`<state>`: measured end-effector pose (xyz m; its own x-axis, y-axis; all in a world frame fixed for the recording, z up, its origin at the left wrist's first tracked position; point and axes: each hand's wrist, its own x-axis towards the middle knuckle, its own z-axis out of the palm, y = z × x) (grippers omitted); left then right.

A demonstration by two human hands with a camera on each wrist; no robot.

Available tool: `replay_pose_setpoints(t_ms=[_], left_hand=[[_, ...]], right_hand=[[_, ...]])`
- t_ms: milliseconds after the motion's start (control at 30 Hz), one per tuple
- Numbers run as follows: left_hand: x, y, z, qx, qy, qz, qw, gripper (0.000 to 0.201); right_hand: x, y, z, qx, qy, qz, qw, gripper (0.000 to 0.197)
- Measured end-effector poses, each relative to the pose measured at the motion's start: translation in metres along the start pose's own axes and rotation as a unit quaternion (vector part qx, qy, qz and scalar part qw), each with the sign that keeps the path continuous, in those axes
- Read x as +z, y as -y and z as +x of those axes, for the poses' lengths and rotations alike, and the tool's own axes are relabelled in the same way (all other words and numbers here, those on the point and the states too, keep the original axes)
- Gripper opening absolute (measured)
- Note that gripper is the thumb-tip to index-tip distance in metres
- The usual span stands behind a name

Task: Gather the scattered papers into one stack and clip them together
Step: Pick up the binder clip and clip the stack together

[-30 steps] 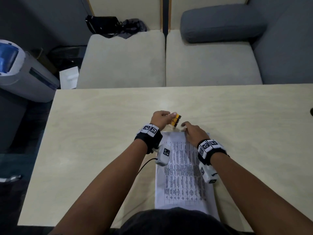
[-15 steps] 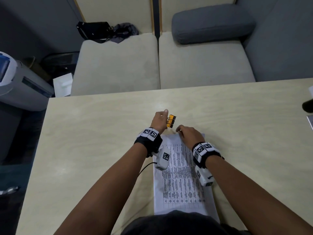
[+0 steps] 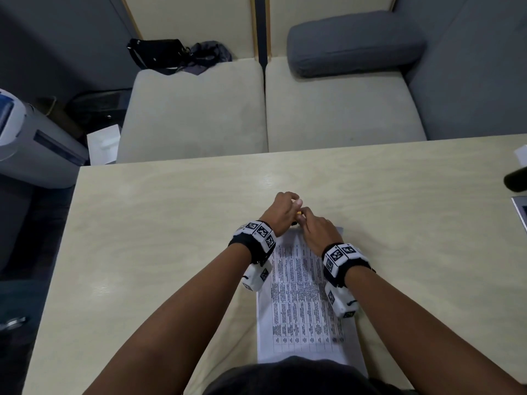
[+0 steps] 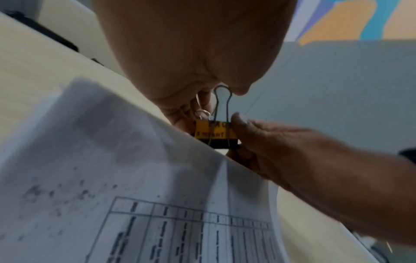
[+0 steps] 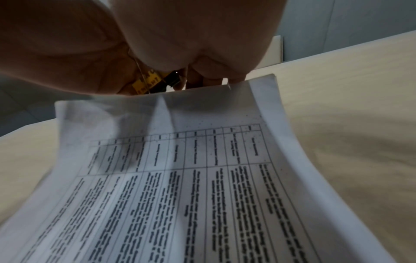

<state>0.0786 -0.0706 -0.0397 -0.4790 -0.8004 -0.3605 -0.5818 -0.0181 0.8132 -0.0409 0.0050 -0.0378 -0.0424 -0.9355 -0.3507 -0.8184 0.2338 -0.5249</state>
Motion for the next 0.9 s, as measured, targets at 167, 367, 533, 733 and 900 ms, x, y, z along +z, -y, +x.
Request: replay_pose_setpoints(t_ms=[167,367,533,733,900], left_hand=[[-0.007,0.006,-0.001,-0.036,-0.004,-0.032,0.999,0.043],[-0.008,-0.001,0.0,-0.02,-0.072,0.082,0.994,0.052],[-0.007,-0.011,0.005,-0.004,-0.085,0.191,0.978,0.051],[-0.006,-0.012,0.007,0.002,-0.068,0.2,0.977,0.048],[-0.006,-0.013,0.005,0.009,-0.087,0.22,0.972,0.05]], right_hand=[[-0.005,0.001,-0.005,0.008,-0.014,-0.022,1.0,0.03],[-0.006,0.005,-0.007,0.003,-0.007,-0.024,1.0,0.029],[-0.007,0.006,-0.008,-0.007,0.005,-0.035,0.999,0.03],[-0.004,0.002,-0.006,-0.003,0.003,-0.041,0.999,0.025],[-0.005,0.005,-0.006,-0.023,0.009,-0.061,0.998,0.02]])
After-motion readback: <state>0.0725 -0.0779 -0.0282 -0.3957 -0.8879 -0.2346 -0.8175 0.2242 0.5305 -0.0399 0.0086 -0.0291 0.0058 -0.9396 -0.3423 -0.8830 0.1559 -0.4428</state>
